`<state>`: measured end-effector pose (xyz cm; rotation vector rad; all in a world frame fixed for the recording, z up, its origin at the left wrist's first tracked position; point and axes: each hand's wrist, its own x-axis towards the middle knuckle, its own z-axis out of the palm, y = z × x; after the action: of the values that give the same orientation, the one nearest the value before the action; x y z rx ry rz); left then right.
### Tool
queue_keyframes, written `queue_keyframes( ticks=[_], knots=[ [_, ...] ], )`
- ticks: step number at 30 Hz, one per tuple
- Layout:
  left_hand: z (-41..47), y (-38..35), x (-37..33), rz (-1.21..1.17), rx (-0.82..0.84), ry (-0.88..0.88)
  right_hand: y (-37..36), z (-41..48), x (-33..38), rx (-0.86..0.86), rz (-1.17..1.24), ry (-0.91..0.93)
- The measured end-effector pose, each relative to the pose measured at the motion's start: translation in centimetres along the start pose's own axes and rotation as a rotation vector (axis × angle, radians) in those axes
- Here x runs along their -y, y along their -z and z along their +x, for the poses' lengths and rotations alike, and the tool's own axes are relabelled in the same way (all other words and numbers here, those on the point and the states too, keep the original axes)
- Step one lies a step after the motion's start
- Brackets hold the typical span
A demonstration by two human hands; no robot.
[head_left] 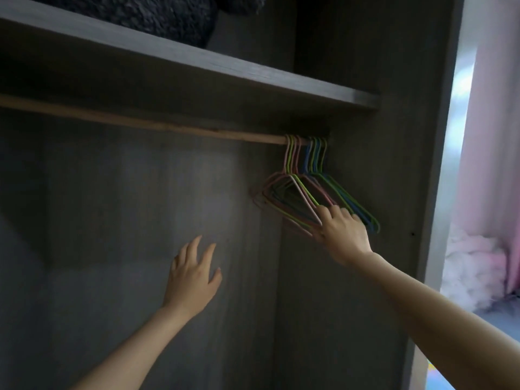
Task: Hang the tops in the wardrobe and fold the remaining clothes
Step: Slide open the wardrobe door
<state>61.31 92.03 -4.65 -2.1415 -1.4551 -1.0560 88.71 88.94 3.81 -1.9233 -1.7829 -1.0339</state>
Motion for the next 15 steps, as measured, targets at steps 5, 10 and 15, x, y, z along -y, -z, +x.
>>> queue_keyframes(
  ticks=[5,10,15],
  knots=[
    [2.5,-1.4,2.0,0.002,-0.067,0.171,-1.6,3.5,0.9,0.037,0.106,-0.062],
    [3.7,-3.3,1.5,-0.05,-0.087,0.259,-3.4,4.4,0.4,0.066,0.187,-0.121],
    [4.2,-5.0,0.3,-0.049,-0.06,0.19,-3.9,5.6,-0.1,0.164,0.538,-0.362]
  ],
)
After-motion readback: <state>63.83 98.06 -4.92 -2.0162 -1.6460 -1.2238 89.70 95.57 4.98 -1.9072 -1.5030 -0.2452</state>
